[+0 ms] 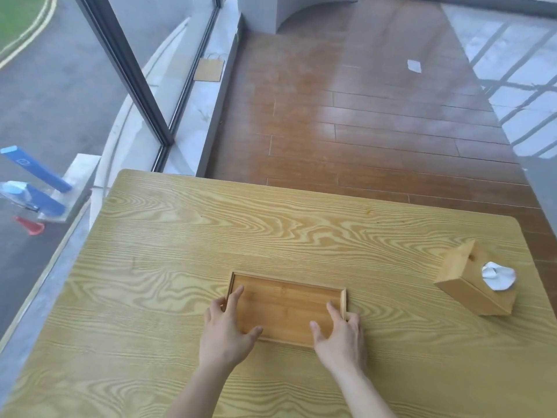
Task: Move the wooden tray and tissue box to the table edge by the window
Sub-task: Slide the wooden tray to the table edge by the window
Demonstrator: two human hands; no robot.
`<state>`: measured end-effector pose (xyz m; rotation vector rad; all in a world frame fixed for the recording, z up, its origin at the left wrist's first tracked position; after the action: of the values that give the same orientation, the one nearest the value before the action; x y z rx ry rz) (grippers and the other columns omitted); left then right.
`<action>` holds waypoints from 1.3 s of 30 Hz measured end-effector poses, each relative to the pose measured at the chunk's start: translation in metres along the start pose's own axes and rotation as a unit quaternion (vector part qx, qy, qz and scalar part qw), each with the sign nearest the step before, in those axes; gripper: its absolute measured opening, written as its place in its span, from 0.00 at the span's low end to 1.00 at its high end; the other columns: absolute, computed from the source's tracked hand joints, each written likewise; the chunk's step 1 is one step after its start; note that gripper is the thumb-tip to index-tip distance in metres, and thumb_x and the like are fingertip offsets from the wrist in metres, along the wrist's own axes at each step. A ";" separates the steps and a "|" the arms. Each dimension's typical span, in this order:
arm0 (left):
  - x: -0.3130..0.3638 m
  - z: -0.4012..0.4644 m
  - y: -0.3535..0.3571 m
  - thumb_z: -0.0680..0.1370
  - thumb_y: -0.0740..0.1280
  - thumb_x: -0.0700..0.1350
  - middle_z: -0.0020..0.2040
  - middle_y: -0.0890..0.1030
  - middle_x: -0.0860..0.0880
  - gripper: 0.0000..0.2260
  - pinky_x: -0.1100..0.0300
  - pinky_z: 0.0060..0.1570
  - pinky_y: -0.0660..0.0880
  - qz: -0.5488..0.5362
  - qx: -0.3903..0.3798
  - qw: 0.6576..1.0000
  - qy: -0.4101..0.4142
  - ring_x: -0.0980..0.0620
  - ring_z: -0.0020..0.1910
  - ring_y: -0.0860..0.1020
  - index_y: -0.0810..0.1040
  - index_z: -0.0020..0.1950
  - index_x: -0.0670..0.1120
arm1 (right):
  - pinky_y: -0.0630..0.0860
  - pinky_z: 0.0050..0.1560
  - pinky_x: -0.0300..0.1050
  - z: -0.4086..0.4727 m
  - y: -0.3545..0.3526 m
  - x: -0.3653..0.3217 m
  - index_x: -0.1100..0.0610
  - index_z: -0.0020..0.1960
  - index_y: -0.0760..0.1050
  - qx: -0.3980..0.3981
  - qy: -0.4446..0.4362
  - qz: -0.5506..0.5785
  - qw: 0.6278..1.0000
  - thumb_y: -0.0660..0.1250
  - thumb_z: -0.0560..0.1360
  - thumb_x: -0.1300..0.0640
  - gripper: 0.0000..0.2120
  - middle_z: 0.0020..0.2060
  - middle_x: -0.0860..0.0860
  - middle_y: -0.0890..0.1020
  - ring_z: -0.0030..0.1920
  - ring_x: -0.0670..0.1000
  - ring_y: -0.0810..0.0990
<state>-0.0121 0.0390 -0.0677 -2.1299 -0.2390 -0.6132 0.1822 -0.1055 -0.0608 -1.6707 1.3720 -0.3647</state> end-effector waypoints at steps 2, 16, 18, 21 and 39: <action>-0.006 -0.002 -0.004 0.69 0.74 0.61 0.74 0.62 0.48 0.43 0.48 0.61 0.76 0.000 0.006 1.000 -0.004 0.48 0.75 0.61 0.54 0.78 0.65 | 0.78 0.62 0.50 -0.002 0.002 -0.008 0.46 0.80 0.64 -0.001 -0.001 -0.003 1.000 0.67 0.78 0.38 0.33 0.67 0.53 0.69 0.66 0.56 0.74; -0.091 -0.003 -0.086 0.73 0.71 0.61 0.69 0.68 0.46 0.35 0.49 0.63 0.73 -0.061 0.158 0.980 -0.101 0.45 0.70 0.67 0.63 0.77 0.60 | 0.75 0.62 0.50 -0.012 0.045 -0.138 0.47 0.79 0.67 -0.018 -0.128 -0.047 0.990 0.66 0.79 0.39 0.31 0.67 0.53 0.69 0.65 0.57 0.75; -0.110 -0.006 -0.099 0.74 0.70 0.60 0.68 0.69 0.46 0.33 0.49 0.61 0.74 -0.081 0.178 0.972 -0.130 0.45 0.70 0.68 0.64 0.77 0.59 | 0.75 0.63 0.50 -0.013 0.056 -0.163 0.48 0.79 0.67 -0.030 -0.158 -0.065 0.985 0.66 0.79 0.39 0.31 0.67 0.53 0.69 0.65 0.56 0.75; -0.139 -0.013 -0.117 0.75 0.69 0.59 0.67 0.71 0.44 0.31 0.47 0.63 0.73 -0.114 0.213 0.956 -0.164 0.44 0.69 0.68 0.66 0.77 0.58 | 0.75 0.63 0.49 -0.014 0.073 -0.206 0.48 0.79 0.67 -0.045 -0.209 -0.089 0.973 0.66 0.79 0.40 0.31 0.67 0.53 0.70 0.65 0.56 0.74; -0.227 -0.038 -0.142 0.77 0.66 0.60 0.57 0.70 0.51 0.25 0.57 0.48 0.68 -0.263 0.270 0.876 -0.301 0.52 0.47 0.74 0.68 0.73 0.60 | 0.66 0.74 0.60 -0.029 0.178 -0.424 0.47 0.75 0.72 -0.068 -0.419 -0.194 0.884 0.67 0.76 0.36 0.30 0.76 0.57 0.68 0.76 0.61 0.64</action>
<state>-0.2745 0.1050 -0.0641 -1.6311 -1.2191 -0.1157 -0.0908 0.2653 -0.0542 -1.8856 0.4227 0.2412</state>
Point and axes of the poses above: each hand's wrist, its own z-axis towards the middle knuckle, its own y-axis out of the palm, x = y × z, the point moved 3 cm from there along z, towards the middle knuckle
